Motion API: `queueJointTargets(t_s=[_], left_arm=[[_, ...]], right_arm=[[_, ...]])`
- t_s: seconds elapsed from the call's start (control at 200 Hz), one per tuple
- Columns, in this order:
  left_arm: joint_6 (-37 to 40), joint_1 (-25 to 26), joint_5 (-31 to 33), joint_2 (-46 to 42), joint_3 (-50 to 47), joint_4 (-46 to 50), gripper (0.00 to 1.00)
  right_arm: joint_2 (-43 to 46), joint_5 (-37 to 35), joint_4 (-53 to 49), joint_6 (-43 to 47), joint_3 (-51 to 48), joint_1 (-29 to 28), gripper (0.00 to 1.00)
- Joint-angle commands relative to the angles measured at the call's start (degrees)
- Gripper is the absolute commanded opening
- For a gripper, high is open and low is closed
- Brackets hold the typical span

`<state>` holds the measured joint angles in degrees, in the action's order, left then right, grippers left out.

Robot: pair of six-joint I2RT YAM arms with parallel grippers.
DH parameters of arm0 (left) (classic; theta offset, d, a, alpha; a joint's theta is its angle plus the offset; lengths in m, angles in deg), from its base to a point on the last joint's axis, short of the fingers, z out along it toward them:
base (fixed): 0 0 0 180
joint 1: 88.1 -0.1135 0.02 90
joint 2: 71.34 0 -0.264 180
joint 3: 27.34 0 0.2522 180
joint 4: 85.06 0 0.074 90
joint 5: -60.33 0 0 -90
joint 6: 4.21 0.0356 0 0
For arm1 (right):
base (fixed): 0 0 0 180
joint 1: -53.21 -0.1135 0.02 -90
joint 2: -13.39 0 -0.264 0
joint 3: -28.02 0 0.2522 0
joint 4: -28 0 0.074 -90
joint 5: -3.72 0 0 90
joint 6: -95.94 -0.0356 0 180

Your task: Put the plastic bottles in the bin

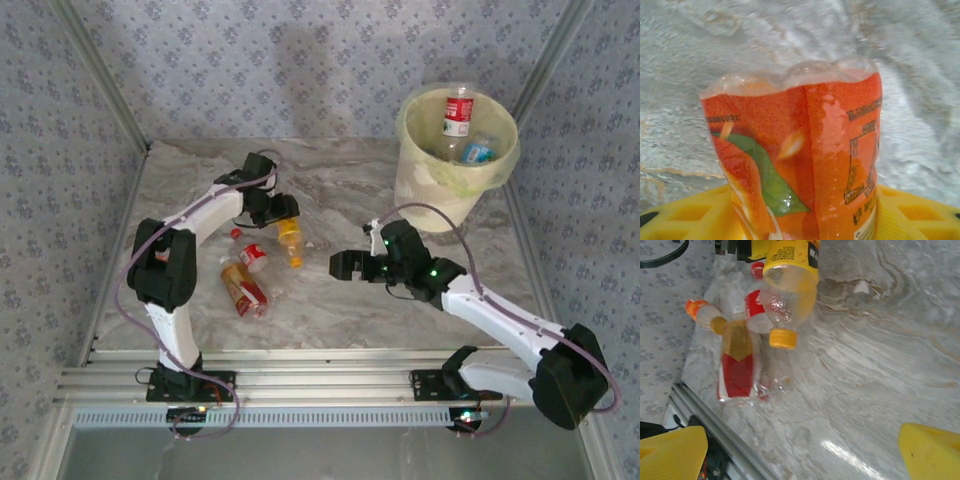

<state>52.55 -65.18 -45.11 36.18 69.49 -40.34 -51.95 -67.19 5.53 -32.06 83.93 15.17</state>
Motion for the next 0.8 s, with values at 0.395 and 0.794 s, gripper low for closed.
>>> queueJointTargets(t_s=[0.395,0.794], left_arm=[[-9.29,7.47,-2.21,-10.01,-4.87,-5.22,0.61],[-13.70,9.79,-4.74,-11.68,-6.20,-8.20,0.61]], right_arm=[[-13.27,-1.19,7.64,-5.05,8.49,-3.14,1.00],[-16.10,-6.43,9.92,-6.47,8.75,-4.19,0.92]])
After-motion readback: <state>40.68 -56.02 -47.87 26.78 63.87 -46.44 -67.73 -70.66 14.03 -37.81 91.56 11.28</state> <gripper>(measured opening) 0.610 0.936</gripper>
